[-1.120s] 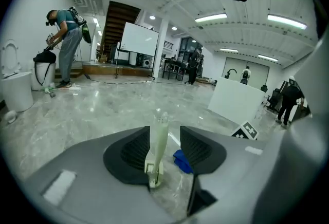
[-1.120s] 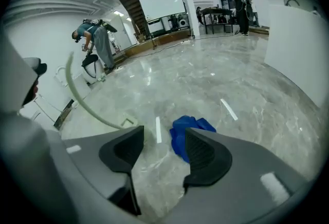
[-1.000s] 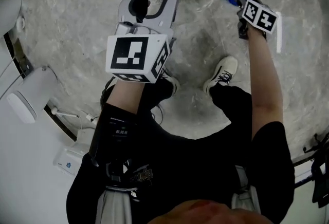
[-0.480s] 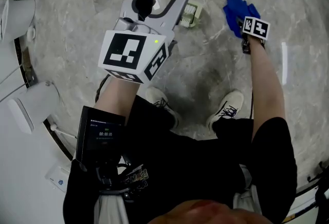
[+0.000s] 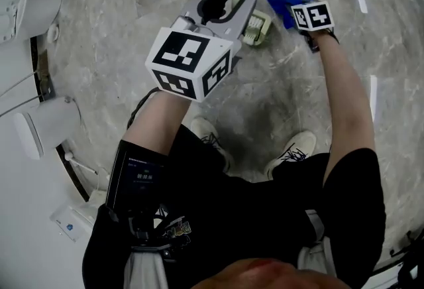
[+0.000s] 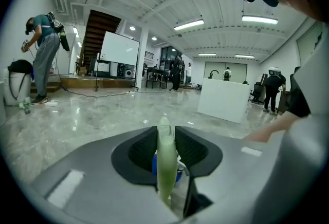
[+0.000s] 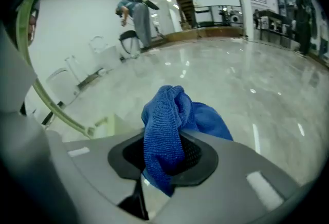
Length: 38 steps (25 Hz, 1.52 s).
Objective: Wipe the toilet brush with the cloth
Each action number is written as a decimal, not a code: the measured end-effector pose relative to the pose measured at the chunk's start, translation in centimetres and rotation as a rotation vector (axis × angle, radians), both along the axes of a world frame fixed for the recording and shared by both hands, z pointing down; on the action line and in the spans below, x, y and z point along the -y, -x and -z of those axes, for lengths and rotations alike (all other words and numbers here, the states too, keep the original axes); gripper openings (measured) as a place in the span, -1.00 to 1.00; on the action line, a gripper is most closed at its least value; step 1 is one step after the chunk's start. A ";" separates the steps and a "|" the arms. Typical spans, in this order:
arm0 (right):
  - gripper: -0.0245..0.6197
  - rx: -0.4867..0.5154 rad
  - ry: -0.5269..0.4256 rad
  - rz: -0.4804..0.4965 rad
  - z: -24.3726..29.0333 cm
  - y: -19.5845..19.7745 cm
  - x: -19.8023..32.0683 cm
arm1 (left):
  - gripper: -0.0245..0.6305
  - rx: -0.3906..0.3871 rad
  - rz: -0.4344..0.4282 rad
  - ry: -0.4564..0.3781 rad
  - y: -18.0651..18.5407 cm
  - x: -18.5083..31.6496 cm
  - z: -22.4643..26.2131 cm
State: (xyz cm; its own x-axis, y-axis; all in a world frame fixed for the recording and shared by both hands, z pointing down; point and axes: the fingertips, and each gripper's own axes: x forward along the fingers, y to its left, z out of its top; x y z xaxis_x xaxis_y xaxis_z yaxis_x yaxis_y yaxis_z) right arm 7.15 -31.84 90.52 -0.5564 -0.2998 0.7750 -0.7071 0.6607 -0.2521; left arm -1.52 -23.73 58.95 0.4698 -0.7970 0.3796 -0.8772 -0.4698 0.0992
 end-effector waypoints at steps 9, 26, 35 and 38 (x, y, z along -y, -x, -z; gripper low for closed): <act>-0.60 0.257 -0.009 0.494 4.6 13.8 -6.8 | -0.55 -0.011 -0.022 0.031 0.4 -1.2 -0.8; -0.61 0.194 0.311 0.563 0.1 4.1 -23.3 | -0.55 -0.066 -0.052 0.040 0.5 -1.1 -0.5; -0.61 0.551 0.355 0.307 6.5 14.6 -19.5 | -0.55 -0.077 -0.053 0.058 0.7 -1.0 -0.7; -0.61 0.451 0.351 0.356 3.9 11.8 -20.1 | -0.55 -0.078 -0.059 0.058 0.5 -1.0 -0.6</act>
State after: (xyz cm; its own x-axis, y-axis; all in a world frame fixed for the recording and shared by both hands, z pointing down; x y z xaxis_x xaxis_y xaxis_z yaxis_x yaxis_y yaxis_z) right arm -4.60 -11.77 86.63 -0.8667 0.1892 0.4616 -0.2363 0.6592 -0.7139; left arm -2.04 -22.74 59.56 0.5456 -0.7446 0.3846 -0.8365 -0.5122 0.1948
